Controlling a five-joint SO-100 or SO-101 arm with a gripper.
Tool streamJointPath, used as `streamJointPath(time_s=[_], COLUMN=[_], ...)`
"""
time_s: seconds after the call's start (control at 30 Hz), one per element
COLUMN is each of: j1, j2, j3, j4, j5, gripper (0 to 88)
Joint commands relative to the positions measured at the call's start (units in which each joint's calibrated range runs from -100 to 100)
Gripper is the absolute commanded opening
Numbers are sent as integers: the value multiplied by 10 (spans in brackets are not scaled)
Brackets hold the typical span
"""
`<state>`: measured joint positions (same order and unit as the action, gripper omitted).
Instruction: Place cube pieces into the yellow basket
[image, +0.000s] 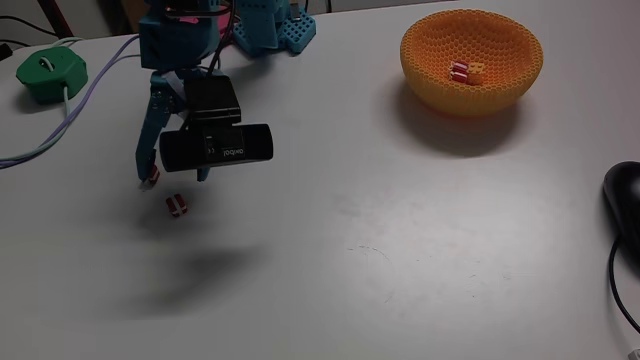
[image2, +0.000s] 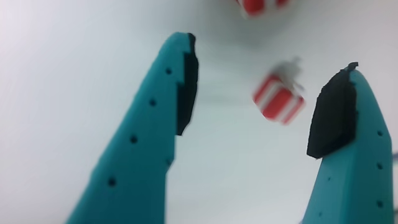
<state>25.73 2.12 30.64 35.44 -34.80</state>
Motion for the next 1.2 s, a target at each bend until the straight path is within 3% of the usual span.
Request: streamJointPath(time_s=[0.0,0.5,0.63,0.77,0.83,1.0,1.17], j1=[-6,6,16,22,18,-38,-213], j2=[14,117,121,120,104,-8,-146], j3=[-5,-116,-116,-117,-123,-143,-210], j4=[-48,-75,-70,-71,-57,90,375], j5=[-2,4,-12,2,17,45,49], gripper=[317,282,134,10,0,0,0])
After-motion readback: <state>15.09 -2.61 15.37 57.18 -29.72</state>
